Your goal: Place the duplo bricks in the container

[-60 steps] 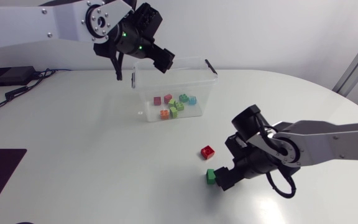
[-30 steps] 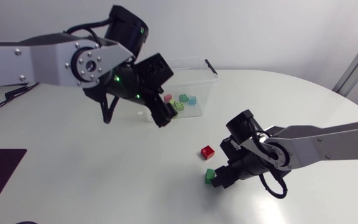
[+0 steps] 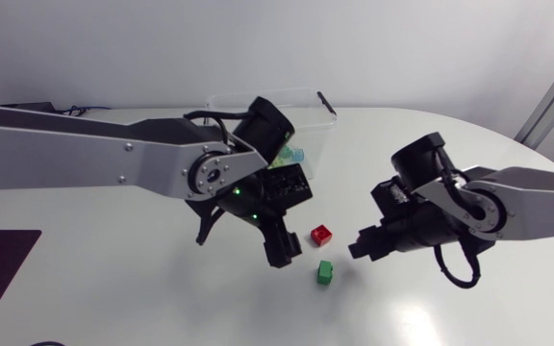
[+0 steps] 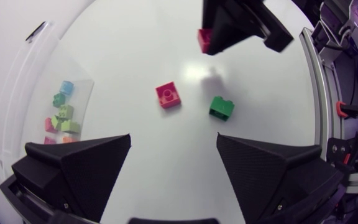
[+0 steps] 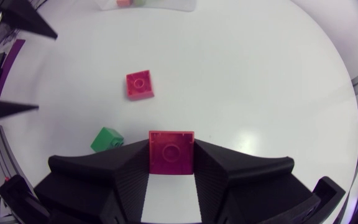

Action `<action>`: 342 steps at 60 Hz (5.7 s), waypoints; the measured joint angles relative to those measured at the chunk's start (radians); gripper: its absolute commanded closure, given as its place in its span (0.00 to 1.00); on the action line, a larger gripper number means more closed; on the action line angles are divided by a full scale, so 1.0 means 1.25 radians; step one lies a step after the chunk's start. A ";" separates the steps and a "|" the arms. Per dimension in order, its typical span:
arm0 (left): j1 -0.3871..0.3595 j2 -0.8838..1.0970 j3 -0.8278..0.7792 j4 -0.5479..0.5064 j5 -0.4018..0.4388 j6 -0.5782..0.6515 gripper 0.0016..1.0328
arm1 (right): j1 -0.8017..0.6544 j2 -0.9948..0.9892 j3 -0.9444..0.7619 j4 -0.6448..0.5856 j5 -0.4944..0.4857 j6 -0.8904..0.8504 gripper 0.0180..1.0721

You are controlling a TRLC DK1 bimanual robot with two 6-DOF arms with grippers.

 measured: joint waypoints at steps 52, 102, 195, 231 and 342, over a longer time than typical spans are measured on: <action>-0.138 0.198 0.156 -0.108 0.000 0.107 0.08 | -0.187 -0.062 0.144 -0.055 -0.151 0.004 0.73; -0.154 0.308 0.258 -0.208 0.000 0.130 0.29 | -0.220 -0.052 0.245 0.008 -0.186 0.110 0.73; 0.069 -0.097 0.094 -0.075 -0.026 0.066 0.81 | -0.007 0.423 0.719 0.066 -0.039 0.173 0.73; 0.238 -0.001 0.201 0.202 -0.100 -0.115 0.75 | 0.006 0.388 0.699 0.041 0.000 0.140 0.13; 0.324 -0.206 0.151 -0.020 -0.200 -0.268 0.04 | 0.122 0.313 0.216 0.067 0.070 0.048 0.75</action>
